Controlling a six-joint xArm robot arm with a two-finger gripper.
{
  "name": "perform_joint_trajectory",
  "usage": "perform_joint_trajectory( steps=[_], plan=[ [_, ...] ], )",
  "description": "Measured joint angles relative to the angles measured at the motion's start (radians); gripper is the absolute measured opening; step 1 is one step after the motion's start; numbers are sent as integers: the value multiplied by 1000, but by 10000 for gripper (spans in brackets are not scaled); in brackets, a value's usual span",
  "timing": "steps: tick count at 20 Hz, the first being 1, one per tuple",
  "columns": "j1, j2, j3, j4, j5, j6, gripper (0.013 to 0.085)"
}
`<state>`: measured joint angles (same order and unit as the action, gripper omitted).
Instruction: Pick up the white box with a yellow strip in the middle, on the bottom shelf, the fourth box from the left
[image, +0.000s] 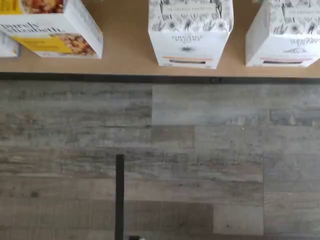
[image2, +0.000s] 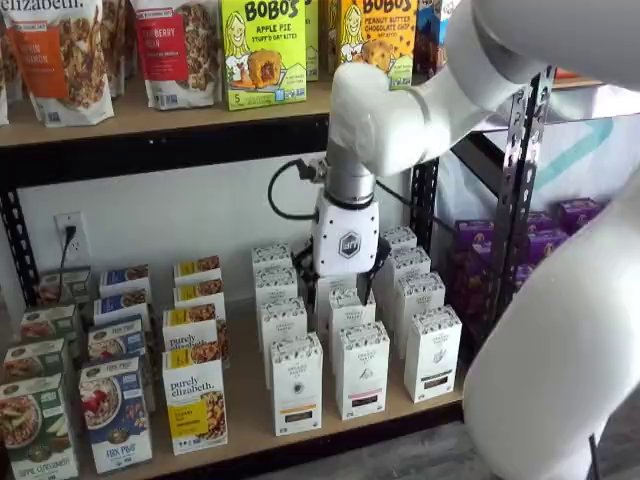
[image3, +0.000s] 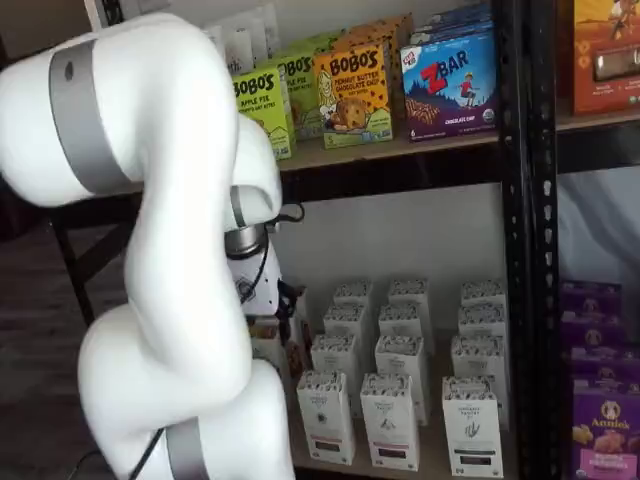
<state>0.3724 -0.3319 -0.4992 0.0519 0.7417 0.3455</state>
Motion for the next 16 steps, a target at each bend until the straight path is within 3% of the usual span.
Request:
perform_joint_trajectory(
  steps=[3,7,16],
  plan=[
    [-17,106,-27,50,-46,-57,850],
    [-22,232,-59,80,-114,-91,850],
    [-28,418,-90,52,-281,-86,850]
  ],
)
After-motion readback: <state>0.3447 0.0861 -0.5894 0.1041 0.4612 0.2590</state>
